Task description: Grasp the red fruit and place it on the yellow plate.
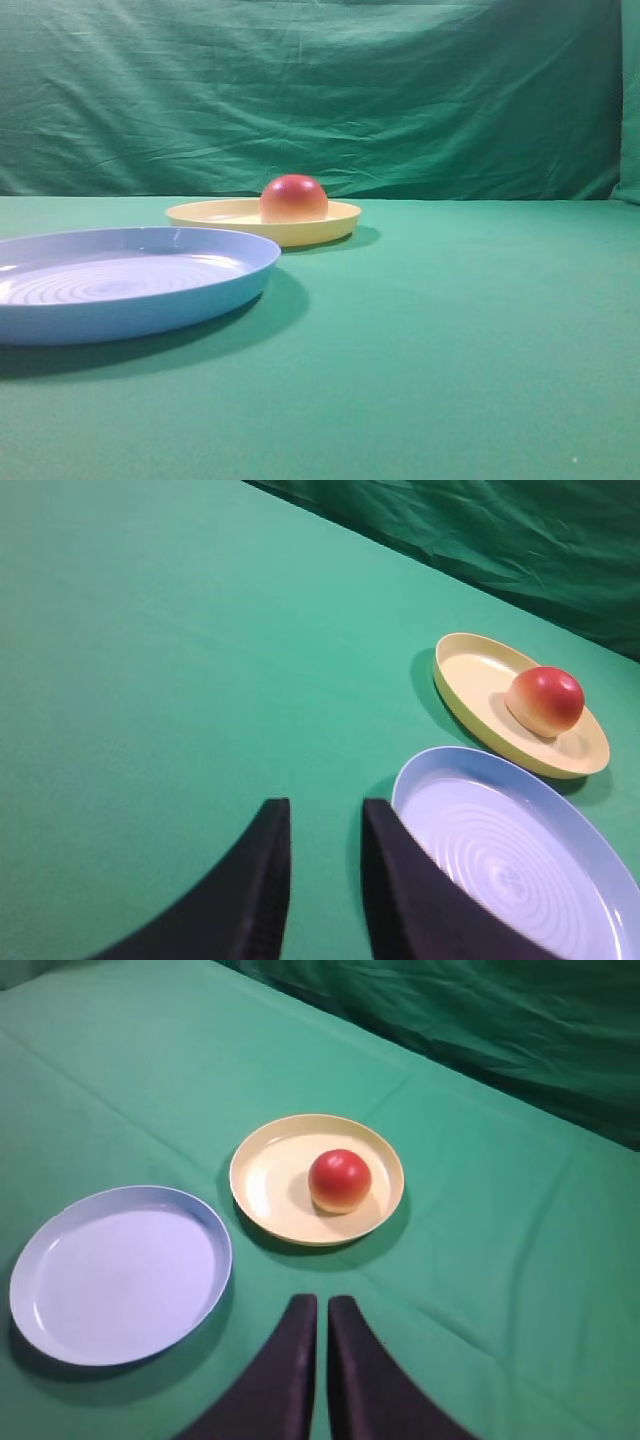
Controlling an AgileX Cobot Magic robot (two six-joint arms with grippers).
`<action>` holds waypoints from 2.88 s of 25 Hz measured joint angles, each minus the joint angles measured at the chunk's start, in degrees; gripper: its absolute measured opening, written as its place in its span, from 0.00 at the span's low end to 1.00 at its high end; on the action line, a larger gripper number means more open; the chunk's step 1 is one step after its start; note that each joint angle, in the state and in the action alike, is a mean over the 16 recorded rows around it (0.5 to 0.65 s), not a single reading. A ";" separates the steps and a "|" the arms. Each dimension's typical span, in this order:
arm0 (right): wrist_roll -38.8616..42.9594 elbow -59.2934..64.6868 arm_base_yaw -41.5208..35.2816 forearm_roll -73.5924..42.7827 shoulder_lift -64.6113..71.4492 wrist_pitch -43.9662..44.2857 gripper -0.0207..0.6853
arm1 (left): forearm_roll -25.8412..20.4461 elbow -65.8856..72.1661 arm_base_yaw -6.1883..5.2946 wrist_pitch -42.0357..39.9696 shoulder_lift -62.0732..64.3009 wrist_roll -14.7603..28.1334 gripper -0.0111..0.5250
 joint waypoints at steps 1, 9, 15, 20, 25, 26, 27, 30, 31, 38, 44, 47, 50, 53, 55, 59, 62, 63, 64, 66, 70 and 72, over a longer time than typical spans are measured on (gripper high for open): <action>0.00 1.36 0.00 0.02 -2.33 0.35 0.03 | 0.00 0.00 0.00 0.00 0.00 0.00 0.31; 0.00 6.54 -0.03 -0.80 -14.72 4.82 0.03 | 0.00 0.00 0.00 0.00 0.00 0.00 0.31; 0.00 6.91 -2.58 -2.31 -17.85 6.22 0.03 | 0.00 0.00 0.00 0.00 0.00 0.00 0.31; 0.00 7.48 -8.88 -3.16 -19.93 5.61 0.03 | 0.00 0.00 0.00 0.00 0.00 0.00 0.31; 0.00 10.97 -18.04 -2.80 -23.42 2.35 0.03 | 0.00 0.00 0.00 0.00 0.00 0.00 0.31; 0.00 12.16 -19.95 -2.62 -24.29 1.35 0.03 | 0.00 0.00 0.00 0.00 0.00 0.00 0.31; 0.00 13.52 -21.75 -2.44 -25.23 0.26 0.03 | 0.00 0.00 0.00 0.00 0.00 0.00 0.31; 0.00 18.41 -26.35 -1.87 -27.98 -3.32 0.03 | 0.00 0.00 0.00 0.00 0.00 0.00 0.31; 0.00 20.28 -27.56 -1.68 -28.83 -4.58 0.03 | 0.00 0.00 0.00 0.00 0.00 0.00 0.31; 0.00 34.00 -31.92 -0.30 -33.27 -12.39 0.03 | 0.00 0.00 0.00 0.00 0.00 0.00 0.31; -0.10 40.89 -32.21 0.63 -34.51 -15.02 0.03 | 0.00 0.00 0.00 0.00 0.00 0.00 0.31; -0.17 42.36 -32.21 1.05 -34.57 -15.25 0.03 | 0.00 0.00 0.00 0.00 0.00 0.00 0.31; -0.23 42.86 -32.21 1.33 -34.58 -15.27 0.03 | 0.00 0.00 0.00 0.00 0.00 0.00 0.31; -0.31 42.89 -32.21 1.45 -34.58 -15.24 0.03 | 0.00 0.00 0.00 0.00 0.00 0.00 0.31; -0.36 42.89 -32.21 1.47 -34.58 -15.19 0.03 | 0.00 0.00 0.00 0.00 0.00 0.00 0.31; -0.39 42.89 -32.21 1.47 -34.58 -15.11 0.03 | 0.00 0.00 0.00 0.00 0.00 0.00 0.31; -0.41 42.89 -32.21 1.47 -34.58 -15.11 0.03 | 0.00 0.00 0.00 0.00 0.00 0.00 0.31; -0.42 42.89 -32.21 1.47 -34.58 -15.11 0.03 | 0.00 0.00 0.00 0.00 0.00 0.00 0.31; -0.42 42.89 -32.21 1.47 -34.58 -15.11 0.03 | 0.00 0.00 0.00 0.00 0.00 0.00 0.31; -0.43 42.89 -32.21 1.47 -34.58 -15.11 0.03 | 0.00 0.00 0.00 0.00 0.00 0.00 0.31; -0.44 42.89 -32.21 1.47 -34.58 -15.11 0.03 | 0.00 0.00 0.00 0.00 0.00 0.00 0.31; -0.44 42.89 -32.21 1.47 -34.58 -15.11 0.03 | 0.00 0.00 0.00 0.00 0.00 0.00 0.31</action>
